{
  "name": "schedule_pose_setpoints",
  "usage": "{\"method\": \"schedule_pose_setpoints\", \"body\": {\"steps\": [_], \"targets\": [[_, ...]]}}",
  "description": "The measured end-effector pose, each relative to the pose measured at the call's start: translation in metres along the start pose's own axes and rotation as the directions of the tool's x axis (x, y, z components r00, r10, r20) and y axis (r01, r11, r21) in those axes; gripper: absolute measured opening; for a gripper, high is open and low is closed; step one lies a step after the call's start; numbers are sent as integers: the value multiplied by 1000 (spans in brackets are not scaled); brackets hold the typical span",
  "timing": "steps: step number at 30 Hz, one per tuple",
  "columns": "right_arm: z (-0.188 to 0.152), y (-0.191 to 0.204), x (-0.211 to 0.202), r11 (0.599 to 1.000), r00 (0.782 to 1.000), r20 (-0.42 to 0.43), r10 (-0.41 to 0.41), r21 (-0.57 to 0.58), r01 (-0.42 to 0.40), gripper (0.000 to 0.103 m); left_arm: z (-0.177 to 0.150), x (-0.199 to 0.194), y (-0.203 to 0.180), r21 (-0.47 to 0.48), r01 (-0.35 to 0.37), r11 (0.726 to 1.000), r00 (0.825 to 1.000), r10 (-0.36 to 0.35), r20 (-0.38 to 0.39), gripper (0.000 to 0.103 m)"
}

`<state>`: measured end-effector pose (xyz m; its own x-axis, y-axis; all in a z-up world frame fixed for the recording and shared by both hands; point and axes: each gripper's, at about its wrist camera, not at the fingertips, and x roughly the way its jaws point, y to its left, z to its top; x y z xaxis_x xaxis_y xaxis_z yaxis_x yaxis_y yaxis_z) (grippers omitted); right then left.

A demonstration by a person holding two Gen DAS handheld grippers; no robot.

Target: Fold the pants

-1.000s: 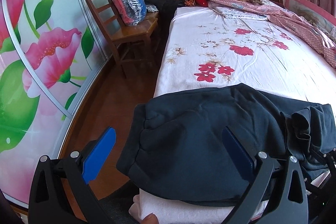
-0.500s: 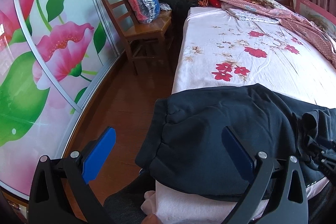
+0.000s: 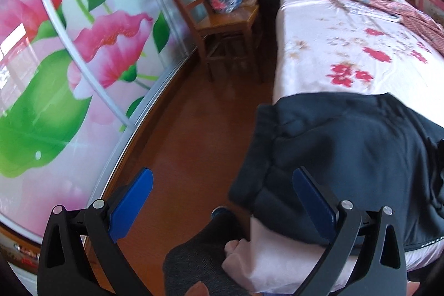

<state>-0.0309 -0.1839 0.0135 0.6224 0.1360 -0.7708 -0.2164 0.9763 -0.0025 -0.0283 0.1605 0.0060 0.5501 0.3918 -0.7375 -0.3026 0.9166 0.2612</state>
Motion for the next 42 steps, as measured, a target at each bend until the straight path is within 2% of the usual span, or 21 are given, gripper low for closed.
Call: {"method": "schedule_pose_setpoints", "body": {"steps": [4,6,8,9,10,12,13,14,16,18,19,20,22,24,27,28,31,33,37,38,42], "targets": [[3,-1,2,998,999,-23,38,41,-37,81,-11,17,14,-16,21,1000,998,-22,-62,101],[3,3,4,999,999,-34,41,14,-41,81,-15,28,20,-53,103,993,990,-107,-90,101],[3,8,5,999,999,-29,32,-11,-33,81,-18,42,26,-116,205,972,966,-220,-137,101],[3,10,4,999,999,-27,36,-17,-37,81,-20,53,32,-188,298,936,930,-329,-164,101],[4,12,4,999,999,-20,33,-21,-33,81,-23,63,36,-255,338,906,903,-389,-185,101],[7,15,3,999,999,-15,31,-31,-31,81,-29,87,45,-390,417,821,817,-526,-234,101],[8,15,2,999,999,-13,30,-31,-30,81,-33,100,49,-467,433,771,777,-582,-240,101],[10,16,1,999,999,-10,34,-28,-34,81,-37,108,53,-520,433,736,758,-610,-231,101],[13,17,1,999,999,-11,35,-31,-35,81,-47,127,60,-635,459,621,687,-702,-189,101],[16,20,-1,999,1000,-4,29,-45,-29,81,-52,140,61,-692,457,558,656,-737,-161,101],[17,22,-1,998,999,-7,31,-53,-31,81,-54,146,59,-706,478,523,626,-767,-144,101],[19,24,-2,998,1000,-5,28,-63,-28,81,-57,151,57,-727,479,492,606,-784,-131,101],[21,28,-3,996,1000,2,29,-83,-28,81,-62,162,53,-768,478,426,576,-812,-92,100],[22,32,-4,994,1000,6,29,-104,-28,81,-65,165,49,-786,464,408,581,-810,-76,91],[22,37,-2,992,1000,-1,26,-126,-26,81,-64,169,44,-790,496,361,547,-836,-39,75],[22,38,-2,992,1000,2,23,-127,-22,81,-63,171,45,-789,500,357,545,-838,-33,73],[23,40,-3,991,999,0,33,-130,-33,81,-60,166,43,-774,502,385,575,-817,-34,62],[23,40,-3,991,999,-3,38,-129,-38,81,-58,161,48,-764,488,423,613,-789,-45,41],[23,38,-5,992,999,4,45,-118,-44,81,-51,149,58,-757,487,437,646,-763,-24,28],[23,37,-4,993,999,0,44,-113,-44,81,-47,143,57,-742,482,467,670,-741,-31,27],[21,28,-5,996,999,0,47,-81,-47,81,-29,118,55,-670,490,558,739,-674,-20,23]]}}
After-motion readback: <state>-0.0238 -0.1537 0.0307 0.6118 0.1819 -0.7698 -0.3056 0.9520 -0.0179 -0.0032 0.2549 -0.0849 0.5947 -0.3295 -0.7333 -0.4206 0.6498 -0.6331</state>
